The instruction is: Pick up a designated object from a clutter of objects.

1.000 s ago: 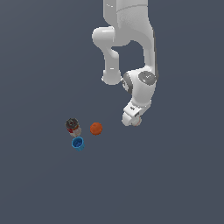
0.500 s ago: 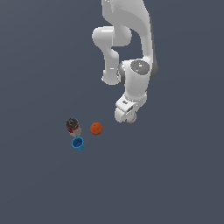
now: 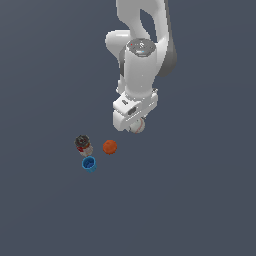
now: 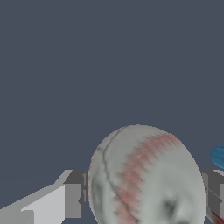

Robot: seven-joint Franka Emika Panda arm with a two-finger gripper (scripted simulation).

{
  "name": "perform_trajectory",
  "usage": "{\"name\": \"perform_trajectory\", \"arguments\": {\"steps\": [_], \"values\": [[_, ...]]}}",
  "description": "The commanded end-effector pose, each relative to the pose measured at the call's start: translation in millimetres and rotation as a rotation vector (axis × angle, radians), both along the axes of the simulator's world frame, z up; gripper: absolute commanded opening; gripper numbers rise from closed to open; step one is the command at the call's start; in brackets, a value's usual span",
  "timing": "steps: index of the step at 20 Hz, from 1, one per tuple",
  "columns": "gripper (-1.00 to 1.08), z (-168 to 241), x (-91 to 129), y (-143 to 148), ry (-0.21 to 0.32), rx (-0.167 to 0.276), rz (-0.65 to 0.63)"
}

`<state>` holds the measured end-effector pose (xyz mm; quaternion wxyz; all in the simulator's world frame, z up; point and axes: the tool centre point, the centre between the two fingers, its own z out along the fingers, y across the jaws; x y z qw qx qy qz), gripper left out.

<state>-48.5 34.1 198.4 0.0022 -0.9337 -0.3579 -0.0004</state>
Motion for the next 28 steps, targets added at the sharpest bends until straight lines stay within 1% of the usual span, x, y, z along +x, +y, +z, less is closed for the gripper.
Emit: {"name": "perform_trajectory", "arguments": {"steps": [1,16,22,28], "values": [[-1.00,24.3,5.2,-17.3,-0.001,0.001,0.001],[-1.00,160.5,39.8,-119.5,-0.001,-0.002,0.000],[-1.00,203.1,52.4,-151.5,-0.001,-0.003,0.000],[-1.00,233.1,62.3,-173.9,-0.001,-0.004,0.000]]}}
